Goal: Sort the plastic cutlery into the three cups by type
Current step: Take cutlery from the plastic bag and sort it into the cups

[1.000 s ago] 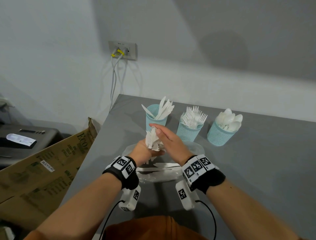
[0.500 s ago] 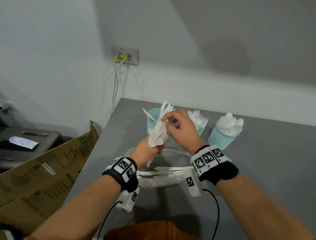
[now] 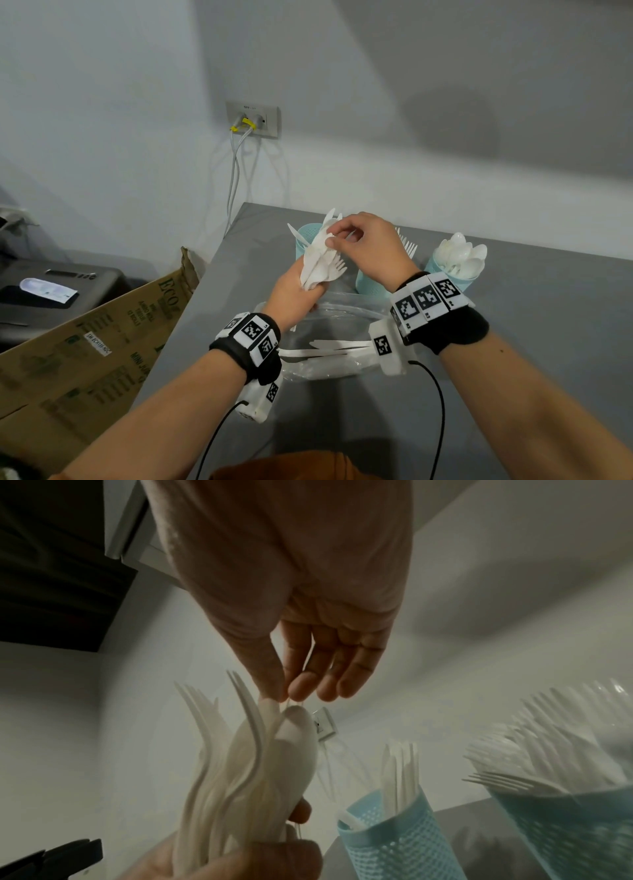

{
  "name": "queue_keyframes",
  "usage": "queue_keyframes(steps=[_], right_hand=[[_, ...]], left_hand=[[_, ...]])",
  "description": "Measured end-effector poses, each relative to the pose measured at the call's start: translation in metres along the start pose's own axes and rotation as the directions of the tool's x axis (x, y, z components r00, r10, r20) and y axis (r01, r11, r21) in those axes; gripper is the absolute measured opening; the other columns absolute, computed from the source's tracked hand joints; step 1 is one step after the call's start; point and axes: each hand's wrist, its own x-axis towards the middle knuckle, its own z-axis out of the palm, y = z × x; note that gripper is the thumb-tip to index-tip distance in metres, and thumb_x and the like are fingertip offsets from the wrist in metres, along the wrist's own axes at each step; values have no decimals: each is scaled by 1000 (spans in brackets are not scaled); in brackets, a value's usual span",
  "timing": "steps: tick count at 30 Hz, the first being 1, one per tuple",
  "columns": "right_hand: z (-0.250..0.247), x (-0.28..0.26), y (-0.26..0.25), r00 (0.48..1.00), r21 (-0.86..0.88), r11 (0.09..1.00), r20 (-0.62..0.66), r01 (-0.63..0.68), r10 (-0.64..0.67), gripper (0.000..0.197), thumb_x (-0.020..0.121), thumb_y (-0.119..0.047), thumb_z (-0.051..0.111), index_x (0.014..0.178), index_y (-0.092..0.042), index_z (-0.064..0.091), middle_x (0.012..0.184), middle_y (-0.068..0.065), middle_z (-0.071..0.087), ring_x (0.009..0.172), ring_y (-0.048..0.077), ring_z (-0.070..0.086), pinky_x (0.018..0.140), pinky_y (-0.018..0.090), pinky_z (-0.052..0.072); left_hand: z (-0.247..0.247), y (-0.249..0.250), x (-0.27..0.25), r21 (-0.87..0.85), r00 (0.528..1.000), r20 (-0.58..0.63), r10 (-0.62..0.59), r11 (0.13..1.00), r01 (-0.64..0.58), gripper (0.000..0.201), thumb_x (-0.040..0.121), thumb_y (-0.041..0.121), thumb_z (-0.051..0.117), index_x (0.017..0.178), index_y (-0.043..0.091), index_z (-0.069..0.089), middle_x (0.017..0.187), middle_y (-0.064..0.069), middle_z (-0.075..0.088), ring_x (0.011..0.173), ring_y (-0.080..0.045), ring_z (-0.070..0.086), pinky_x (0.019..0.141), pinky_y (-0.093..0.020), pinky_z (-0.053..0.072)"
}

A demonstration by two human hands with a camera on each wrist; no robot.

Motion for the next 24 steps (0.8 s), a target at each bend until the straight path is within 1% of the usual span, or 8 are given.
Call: queue_keyframes(steps=[4, 7, 9, 13, 15, 18, 22, 24], right_hand=[[-3, 2, -2, 995, 63, 995, 64, -76, 72, 7, 83, -12, 69, 88, -16, 69, 81, -7, 64, 70, 2, 53, 80, 23, 47], [-4, 5, -4, 993, 123, 987, 72, -100, 91, 5, 89, -12, 62, 87, -17, 63, 88, -1, 65, 76, 10, 59, 85, 32, 52], [-6, 8, -5, 991, 187, 974, 53, -127, 119, 15, 95, -13, 53, 84, -23, 54, 90, 3, 66, 72, 14, 63, 82, 38, 54], [-14, 11, -10, 992, 291, 949, 5, -122, 126, 14, 99, -16, 41, 89, -25, 43, 95, 7, 70, 64, 15, 65, 75, 37, 52], [-11, 10, -10, 993, 315, 944, -21, -102, 114, 4, 98, -20, 46, 98, -23, 44, 87, 3, 67, 64, 14, 64, 73, 35, 52], [-2, 8, -7, 995, 294, 952, -30, -84, 97, 16, 95, -21, 53, 111, -20, 55, 91, 2, 62, 69, 12, 61, 68, 25, 50], [1, 14, -7, 994, 293, 953, -56, -76, 96, 19, 99, -17, 43, 104, -12, 61, 86, -1, 62, 64, 10, 56, 68, 27, 47], [-6, 18, -15, 990, 314, 949, -122, -34, 75, 18, 100, -18, 39, 103, -16, 57, 80, -3, 59, 62, 10, 54, 68, 31, 47]], left_hand=[[0, 3, -1, -15, 1000, 4, -9, 1000, 9, 33, 84, 8, 59, 91, 39, 51, 75, 3, 60, 51, -10, 56, 49, -24, 52], [1, 4, 1, -29, 999, 24, -35, 999, 36, 26, 81, 7, 62, 90, 30, 52, 71, 1, 62, 46, -14, 58, 49, -24, 51], [0, 5, 3, -53, 999, 19, -46, 998, 46, 24, 82, 9, 65, 91, 28, 53, 69, 3, 63, 47, -16, 58, 50, -23, 50], [-2, 7, 6, -89, 999, 21, -33, 995, 35, 26, 86, 12, 64, 96, 32, 52, 76, -1, 63, 46, -12, 56, 50, -22, 51], [-2, 8, 8, -96, 1000, 16, -14, 995, 16, 29, 87, 13, 63, 97, 37, 51, 80, -4, 64, 47, -10, 55, 51, -20, 51], [-2, 10, 11, -79, 1000, -3, 14, 997, -14, 29, 87, 13, 63, 96, 38, 50, 87, -12, 66, 50, -12, 55, 51, -19, 51], [-5, 7, 16, -75, 999, -8, 41, 996, -42, 31, 87, 11, 64, 97, 37, 49, 88, -10, 65, 56, -12, 55, 51, -16, 50], [-8, 3, 18, -71, 999, -8, 48, 996, -48, 32, 87, 14, 65, 100, 39, 50, 86, -6, 66, 55, -11, 57, 53, -20, 52]])
